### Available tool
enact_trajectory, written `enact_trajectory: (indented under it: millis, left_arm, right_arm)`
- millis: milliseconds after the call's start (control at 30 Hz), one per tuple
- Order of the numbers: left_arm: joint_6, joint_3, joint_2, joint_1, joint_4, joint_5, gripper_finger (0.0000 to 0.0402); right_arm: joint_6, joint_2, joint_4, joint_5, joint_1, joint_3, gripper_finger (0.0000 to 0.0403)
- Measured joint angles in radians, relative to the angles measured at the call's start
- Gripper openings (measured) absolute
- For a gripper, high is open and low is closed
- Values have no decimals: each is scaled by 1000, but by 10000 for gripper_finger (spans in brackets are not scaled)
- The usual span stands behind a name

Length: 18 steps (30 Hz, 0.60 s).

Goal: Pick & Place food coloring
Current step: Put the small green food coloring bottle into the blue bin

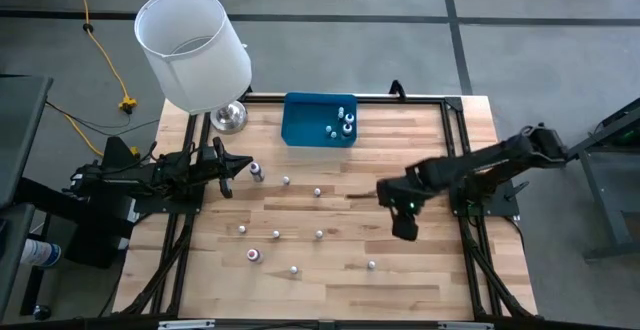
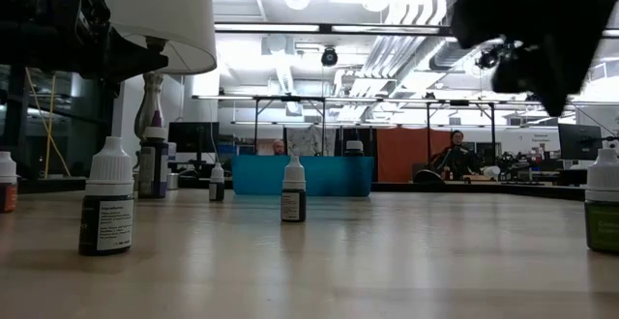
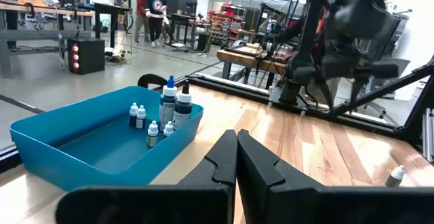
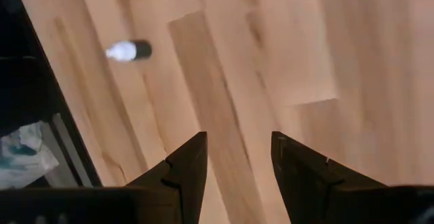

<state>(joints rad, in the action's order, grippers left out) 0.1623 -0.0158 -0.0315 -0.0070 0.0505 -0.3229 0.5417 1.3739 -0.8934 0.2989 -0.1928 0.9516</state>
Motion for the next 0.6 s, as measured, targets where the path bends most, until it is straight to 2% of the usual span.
enact_trajectory:
  millis: [233, 400, 600]
  left_arm:
    - [0, 0, 0, 0, 0, 0, 0]
    - [0, 0, 0, 0, 0, 0, 0]
    - [0, 0, 0, 0, 0, 0, 0]
  right_arm:
    - [128, -6, 174, -2, -152, -96, 153]
    - [258, -6, 248, -5, -219, -119, 153]
    - [300, -5, 283, -20, -271, -118, 153]
